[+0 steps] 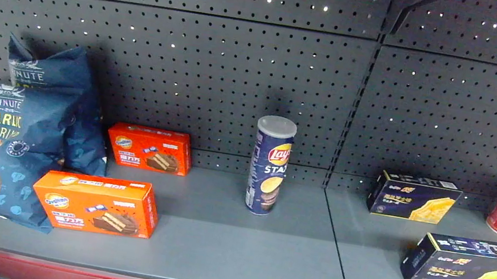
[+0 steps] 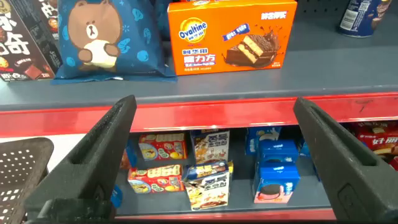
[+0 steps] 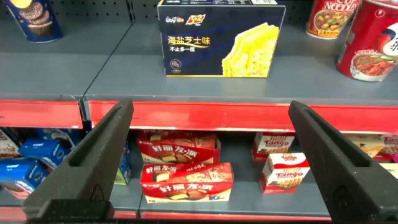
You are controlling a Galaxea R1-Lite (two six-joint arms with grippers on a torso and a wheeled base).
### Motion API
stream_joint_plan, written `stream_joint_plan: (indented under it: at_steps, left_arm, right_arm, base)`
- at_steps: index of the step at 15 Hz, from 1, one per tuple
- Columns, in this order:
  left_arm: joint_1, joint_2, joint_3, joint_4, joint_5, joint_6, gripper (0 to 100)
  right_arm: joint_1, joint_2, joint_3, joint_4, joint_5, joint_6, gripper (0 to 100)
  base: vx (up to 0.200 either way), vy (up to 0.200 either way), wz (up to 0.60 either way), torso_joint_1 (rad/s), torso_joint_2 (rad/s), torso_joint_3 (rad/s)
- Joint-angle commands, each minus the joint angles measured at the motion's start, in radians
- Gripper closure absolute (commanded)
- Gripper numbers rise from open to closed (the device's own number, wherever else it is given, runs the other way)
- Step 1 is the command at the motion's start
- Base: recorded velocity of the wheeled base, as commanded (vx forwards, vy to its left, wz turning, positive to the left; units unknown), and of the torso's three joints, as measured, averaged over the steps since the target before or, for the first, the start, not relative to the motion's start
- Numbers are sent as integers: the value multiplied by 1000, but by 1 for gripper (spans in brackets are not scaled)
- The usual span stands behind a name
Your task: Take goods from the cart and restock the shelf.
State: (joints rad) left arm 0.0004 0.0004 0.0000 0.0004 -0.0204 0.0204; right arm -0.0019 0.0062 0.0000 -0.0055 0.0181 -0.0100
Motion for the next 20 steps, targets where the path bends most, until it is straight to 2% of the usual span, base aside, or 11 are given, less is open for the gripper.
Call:
stream_joint_plan:
  at_steps: [1, 19, 20]
  left_arm:
    - [0, 0, 0, 0, 0, 1, 0]
    - [0, 0, 0, 0, -1, 4, 0]
    - [0, 0, 0, 0, -3, 6, 0]
  right_arm:
    - [0, 1, 0, -1, 0, -1, 0]
    - [0, 1, 0, 1, -1, 4, 0]
    - [0, 1, 0, 1, -1, 8, 0]
  base:
    - [0, 0, 600, 7, 7, 2]
    - [0, 0, 600, 3, 3, 3]
    - [0, 0, 0, 0, 0, 0]
